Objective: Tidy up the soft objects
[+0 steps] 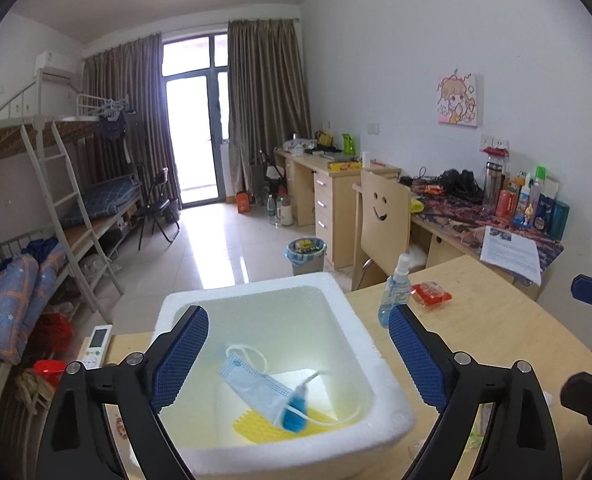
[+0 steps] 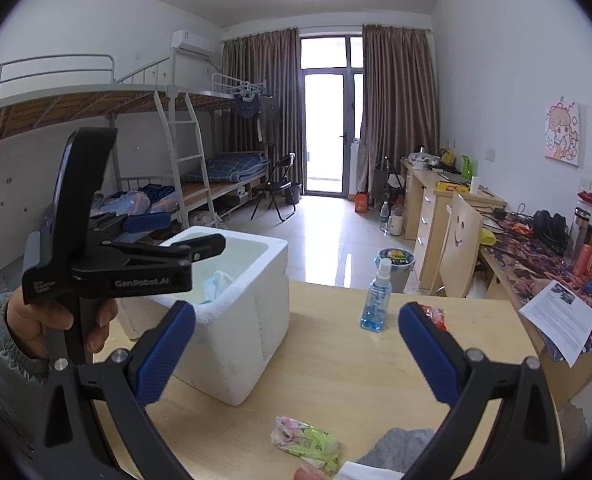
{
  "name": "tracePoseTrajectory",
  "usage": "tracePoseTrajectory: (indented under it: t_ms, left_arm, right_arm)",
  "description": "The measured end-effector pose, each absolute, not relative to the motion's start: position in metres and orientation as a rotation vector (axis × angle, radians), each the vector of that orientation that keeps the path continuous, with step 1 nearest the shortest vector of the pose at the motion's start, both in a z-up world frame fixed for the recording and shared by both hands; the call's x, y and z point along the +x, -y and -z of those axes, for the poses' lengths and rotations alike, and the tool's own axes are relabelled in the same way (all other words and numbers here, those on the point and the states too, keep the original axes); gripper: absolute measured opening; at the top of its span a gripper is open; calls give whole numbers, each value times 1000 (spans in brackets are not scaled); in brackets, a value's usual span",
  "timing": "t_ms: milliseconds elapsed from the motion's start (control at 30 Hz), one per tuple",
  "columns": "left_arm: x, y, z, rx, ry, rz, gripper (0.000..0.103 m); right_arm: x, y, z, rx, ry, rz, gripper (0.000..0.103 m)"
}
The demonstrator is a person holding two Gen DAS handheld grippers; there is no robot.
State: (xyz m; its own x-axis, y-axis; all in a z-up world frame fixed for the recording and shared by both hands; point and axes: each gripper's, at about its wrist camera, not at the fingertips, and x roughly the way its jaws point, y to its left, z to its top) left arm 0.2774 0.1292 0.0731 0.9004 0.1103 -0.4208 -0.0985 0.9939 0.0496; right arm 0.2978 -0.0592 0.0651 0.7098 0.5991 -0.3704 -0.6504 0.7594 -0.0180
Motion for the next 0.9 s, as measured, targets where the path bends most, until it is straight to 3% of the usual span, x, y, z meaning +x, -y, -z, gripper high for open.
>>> tracePoseTrajectory:
  t_ms: [400,900]
  left_arm:
    - [209,-107,-106,24,-337,-91,102]
    - [120,-79,-118,13,-222,-89,102]
  right_arm:
    - [252,76,-87,-135,-273,-700,103]
    - [180,109,-97,-125,-195,-687,103]
